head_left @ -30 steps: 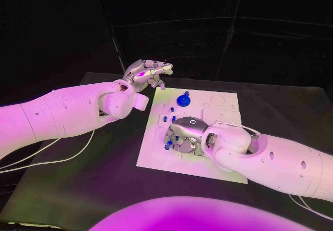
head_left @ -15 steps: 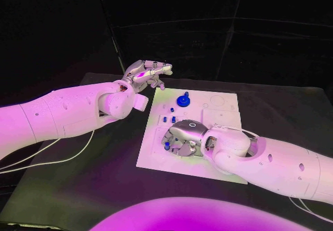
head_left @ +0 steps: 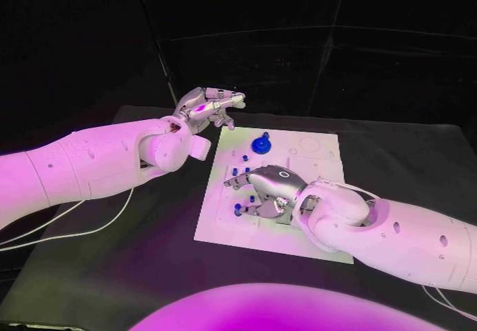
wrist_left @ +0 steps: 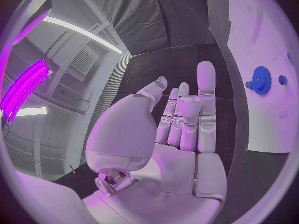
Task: Assemble the parts on the task board
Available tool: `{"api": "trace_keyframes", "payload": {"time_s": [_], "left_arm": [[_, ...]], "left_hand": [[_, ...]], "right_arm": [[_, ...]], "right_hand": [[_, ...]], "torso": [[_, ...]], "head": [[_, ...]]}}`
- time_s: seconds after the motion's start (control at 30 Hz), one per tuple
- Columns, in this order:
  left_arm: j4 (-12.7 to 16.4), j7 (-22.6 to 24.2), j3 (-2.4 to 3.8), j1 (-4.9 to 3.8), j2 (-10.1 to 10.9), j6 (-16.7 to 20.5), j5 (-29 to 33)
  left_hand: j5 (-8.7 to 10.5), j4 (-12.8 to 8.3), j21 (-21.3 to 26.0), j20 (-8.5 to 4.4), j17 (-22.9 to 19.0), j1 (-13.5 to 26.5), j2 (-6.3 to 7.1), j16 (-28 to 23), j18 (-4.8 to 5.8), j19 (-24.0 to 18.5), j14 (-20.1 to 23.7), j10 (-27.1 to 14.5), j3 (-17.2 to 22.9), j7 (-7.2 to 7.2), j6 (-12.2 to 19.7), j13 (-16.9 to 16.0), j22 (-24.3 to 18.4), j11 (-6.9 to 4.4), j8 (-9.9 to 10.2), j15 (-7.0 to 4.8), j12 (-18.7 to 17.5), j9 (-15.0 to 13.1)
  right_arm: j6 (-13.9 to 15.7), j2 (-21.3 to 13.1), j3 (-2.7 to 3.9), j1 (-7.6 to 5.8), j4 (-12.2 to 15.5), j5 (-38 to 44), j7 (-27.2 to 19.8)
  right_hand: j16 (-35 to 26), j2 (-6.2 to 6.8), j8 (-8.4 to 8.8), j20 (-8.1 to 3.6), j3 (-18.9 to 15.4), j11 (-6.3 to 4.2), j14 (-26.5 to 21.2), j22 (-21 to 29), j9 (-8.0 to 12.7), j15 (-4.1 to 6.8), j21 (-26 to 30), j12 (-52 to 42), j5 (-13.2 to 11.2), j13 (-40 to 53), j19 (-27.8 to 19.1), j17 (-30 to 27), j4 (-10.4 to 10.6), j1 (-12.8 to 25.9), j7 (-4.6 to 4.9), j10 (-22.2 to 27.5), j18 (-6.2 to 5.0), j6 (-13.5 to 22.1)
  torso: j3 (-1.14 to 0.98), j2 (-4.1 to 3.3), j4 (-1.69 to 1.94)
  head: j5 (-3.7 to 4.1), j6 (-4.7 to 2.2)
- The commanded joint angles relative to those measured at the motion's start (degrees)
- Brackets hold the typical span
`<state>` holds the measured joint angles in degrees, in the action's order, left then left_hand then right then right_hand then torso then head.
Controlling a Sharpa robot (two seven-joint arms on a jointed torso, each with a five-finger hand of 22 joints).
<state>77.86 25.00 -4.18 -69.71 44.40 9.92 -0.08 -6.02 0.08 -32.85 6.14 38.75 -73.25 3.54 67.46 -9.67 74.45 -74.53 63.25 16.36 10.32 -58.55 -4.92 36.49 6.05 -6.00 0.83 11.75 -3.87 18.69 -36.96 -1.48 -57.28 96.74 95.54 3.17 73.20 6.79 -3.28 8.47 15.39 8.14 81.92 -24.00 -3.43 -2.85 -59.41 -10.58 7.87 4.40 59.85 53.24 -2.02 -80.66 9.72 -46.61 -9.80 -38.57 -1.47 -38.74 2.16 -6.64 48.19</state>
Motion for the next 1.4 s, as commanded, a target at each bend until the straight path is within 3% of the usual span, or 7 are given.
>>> {"api": "trace_keyframes", "payload": {"time_s": [0.03, 0.2, 0.4, 0.5, 0.8, 1.07, 1.4], "left_arm": [[0.06, 0.51, 0.04, -0.09, 0.20, -0.64, 0.15], [0.11, 0.71, 0.04, -0.09, 0.52, -0.49, 0.15], [0.08, 0.89, 0.03, -0.08, 0.78, -0.59, 0.16], [0.08, 0.93, 0.03, -0.08, 0.80, -0.76, 0.16], [0.22, 0.97, 0.01, -0.08, 1.02, -0.91, 0.16], [0.27, 1.01, -0.02, -0.08, 1.25, -0.91, 0.16], [0.28, 1.01, -0.04, -0.08, 1.37, -0.94, 0.16]], "left_hand": [[-0.16, 0.01, 0.35, 0.31, -0.04, -0.34, -0.38, 0.37, -0.76, 0.07, 0.35, -0.38, 0.06, -0.37, -0.03, 0.05, -0.06, -0.18, -0.24, 0.07, 0.32, -0.02], [-0.16, 0.00, 0.35, 0.30, 0.01, -0.37, -0.38, 0.40, -0.76, 0.07, 0.34, -0.38, 0.06, -0.38, -0.04, 0.05, -0.06, -0.19, -0.25, 0.07, 0.34, -0.03], [-0.15, -0.01, 0.36, 0.30, 0.08, -0.42, -0.39, 0.45, -0.77, 0.08, 0.31, -0.35, 0.06, -0.40, -0.08, 0.04, -0.07, -0.20, -0.29, 0.06, 0.39, -0.03], [-0.12, -0.04, 0.36, 0.30, 0.00, -0.45, -0.32, 0.43, -0.77, 0.09, 0.33, -0.30, 0.03, -0.43, -0.13, 0.04, -0.07, -0.22, -0.33, 0.05, 0.45, -0.04], [-0.10, -0.08, 0.37, 0.29, 0.06, -0.49, -0.21, 0.48, -0.77, 0.10, 0.31, -0.26, -0.03, -0.45, -0.16, 0.03, -0.08, -0.24, -0.37, 0.03, 0.53, -0.05], [-0.10, -0.08, 0.37, 0.29, 0.06, -0.49, -0.21, 0.48, -0.77, 0.10, 0.31, -0.26, -0.03, -0.45, -0.16, 0.03, -0.08, -0.24, -0.37, 0.03, 0.53, -0.05], [-0.10, -0.08, 0.37, 0.29, 0.07, -0.49, -0.21, 0.49, -0.77, 0.10, 0.31, -0.25, -0.03, -0.46, -0.17, 0.03, -0.08, -0.24, -0.38, 0.03, 0.54, -0.05]], "right_arm": [[7.79, -2.49, 0.05, -0.17, 2.22, -4.64, -2.28], [9.03, -9.56, 0.14, -1.65, 6.52, -14.57, -0.59], [9.09, -17.54, 0.18, -3.02, 9.38, -23.91, 3.69], [8.36, -20.81, 0.16, -3.24, 10.39, -25.57, 6.29], [3.64, -25.72, 0.09, -3.24, 11.50, -21.03, 16.66], [-0.51, -26.88, 0.02, -2.55, 12.16, -15.60, 24.37], [-3.05, -26.34, -0.06, -0.81, 12.05, -14.32, 28.68]], "right_hand": [[0.33, -0.36, -0.24, -0.28, -0.42, -0.43, 0.66, 0.04, -0.15, 0.47, -0.03, -1.21, 0.13, 0.16, 0.78, 0.60, -0.10, -0.49, 0.37, -1.05, -0.91, -1.42], [2.64, -1.72, -3.28, -0.71, -0.74, -1.17, 2.47, -0.13, -1.56, 1.02, -0.81, -6.60, 0.49, 1.18, 2.21, 4.74, 1.28, 1.24, 1.66, -10.96, -0.92, -13.33], [6.46, 0.00, -4.88, -3.57, -6.16, -5.16, 4.20, -4.55, -1.65, 4.35, -3.76, -19.20, -2.32, 8.40, 5.98, 11.32, 6.08, 7.55, -1.77, -27.27, -0.18, -15.44], [8.69, -0.50, -7.07, -4.63, -10.15, -5.78, 4.84, -6.48, -1.96, 5.03, -4.60, -42.84, -1.34, 34.49, 7.72, 15.55, 8.46, 8.20, -2.65, -30.25, 0.18, -16.03], [13.14, -2.37, -13.34, -4.83, -19.42, -6.30, 6.15, -11.06, -3.34, 5.24, -6.65, -67.89, 1.72, 66.75, 10.49, 25.73, 14.30, 8.35, -3.20, -34.41, 0.89, -16.23], [14.23, -1.48, -15.58, -4.80, -23.56, -6.37, 6.58, -13.74, -3.84, 5.22, -7.96, -69.93, 3.52, 70.27, 11.55, 28.70, 18.39, 9.36, -3.27, -35.38, 1.37, -15.38], [14.51, -0.97, -17.02, -4.79, -24.84, -6.44, 6.69, -14.49, -4.25, 5.24, -8.32, -70.11, 5.75, 70.91, 11.77, 29.51, 18.80, 10.50, -3.41, -35.46, 1.47, -15.23]], "torso": [[0.06, 0.13, -0.04], [0.05, 0.22, -0.17], [0.17, 0.59, -0.81], [0.14, 0.72, -1.12], [0.15, 0.92, -1.43], [0.22, 1.03, -1.49], [0.20, 0.91, -1.37]], "head": [[0.76, -0.40], [2.34, -1.15], [4.11, -2.21], [5.00, -2.40], [6.77, -2.94], [7.33, -2.75], [7.59, -2.58]]}}
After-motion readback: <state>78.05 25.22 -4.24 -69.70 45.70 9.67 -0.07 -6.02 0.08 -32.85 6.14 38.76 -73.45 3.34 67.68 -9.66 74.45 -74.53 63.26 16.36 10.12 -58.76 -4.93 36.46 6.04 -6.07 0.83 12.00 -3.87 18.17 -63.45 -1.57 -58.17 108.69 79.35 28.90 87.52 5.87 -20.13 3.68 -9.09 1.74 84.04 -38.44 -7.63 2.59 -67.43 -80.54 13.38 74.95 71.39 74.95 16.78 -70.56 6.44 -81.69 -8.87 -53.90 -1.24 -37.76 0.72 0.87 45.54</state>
